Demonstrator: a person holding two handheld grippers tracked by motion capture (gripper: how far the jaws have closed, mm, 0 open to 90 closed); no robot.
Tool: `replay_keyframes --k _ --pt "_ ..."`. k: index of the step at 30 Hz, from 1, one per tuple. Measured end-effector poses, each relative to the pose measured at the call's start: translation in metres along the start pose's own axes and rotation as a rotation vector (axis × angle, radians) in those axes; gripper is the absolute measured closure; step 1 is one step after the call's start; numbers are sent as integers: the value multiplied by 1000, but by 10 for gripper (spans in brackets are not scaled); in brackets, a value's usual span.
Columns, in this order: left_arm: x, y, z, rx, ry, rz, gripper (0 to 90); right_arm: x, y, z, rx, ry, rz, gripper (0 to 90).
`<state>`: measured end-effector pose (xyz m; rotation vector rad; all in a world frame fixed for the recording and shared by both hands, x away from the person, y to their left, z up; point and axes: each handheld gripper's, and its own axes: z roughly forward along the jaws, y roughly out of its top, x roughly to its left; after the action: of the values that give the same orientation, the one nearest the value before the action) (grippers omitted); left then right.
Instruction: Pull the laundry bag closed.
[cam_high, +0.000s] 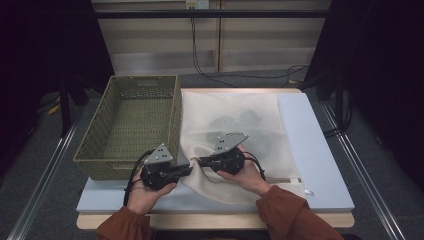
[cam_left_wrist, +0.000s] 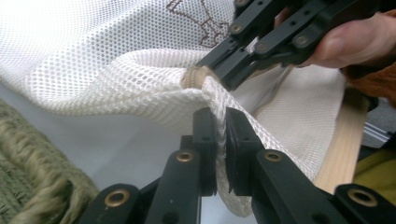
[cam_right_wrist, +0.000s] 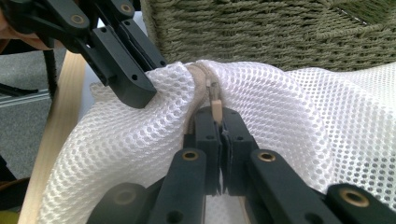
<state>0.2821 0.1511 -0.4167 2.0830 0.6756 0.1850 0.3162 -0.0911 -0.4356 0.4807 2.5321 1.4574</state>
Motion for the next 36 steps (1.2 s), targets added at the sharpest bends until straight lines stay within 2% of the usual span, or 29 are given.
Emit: replay_keyframes --k 3,5,10,12,13,18,20,22,24,25,27,29,30,32,33,36 --pt "1 -1 -1 15 17 -11 844 -1 1 -3 -9 13 7 879" --pt "2 -2 -1 19 11 -19 845 -1 2 -4 -12 15 2 879" --pt "1 -5 1 39 37 -8 844 0 3 -6 -7 26 -2 878" --pt "1 -5 2 40 32 -9 844 0 3 -7 -7 31 -2 878" --pt "1 -5 2 48 45 -8 844 0 3 -7 -10 30 -3 877" --pt "1 -5 5 56 42 -18 841 -1 3 -7 -21 49 25 877" --pt "1 -6 5 45 23 -21 801 -1 3 -7 -20 51 19 877" --pt "0 -4 4 25 17 -20 718 -1 4 -8 -26 54 27 878" --pt "-1 0 1 -10 -24 -20 667 -3 4 -10 -31 52 30 879" --pt "-2 3 1 -20 -26 -22 631 -3 5 -11 -30 52 33 879" --pt "-3 9 3 -6 -3 -23 586 -3 5 -11 -24 48 29 879" --pt "-3 13 8 7 2 -26 608 -5 5 -14 -28 44 37 880" --pt "-2 14 11 -5 3 -27 622 -5 4 -15 -26 42 30 880" --pt "0 16 12 -37 -11 -58 628 -6 3 -16 -25 41 34 882" --pt "0 16 12 -37 -12 -63 640 -6 2 -17 -24 38 32 882" --pt "-4 14 8 -53 -10 -60 687 -6 -1 -18 -23 44 32 883"
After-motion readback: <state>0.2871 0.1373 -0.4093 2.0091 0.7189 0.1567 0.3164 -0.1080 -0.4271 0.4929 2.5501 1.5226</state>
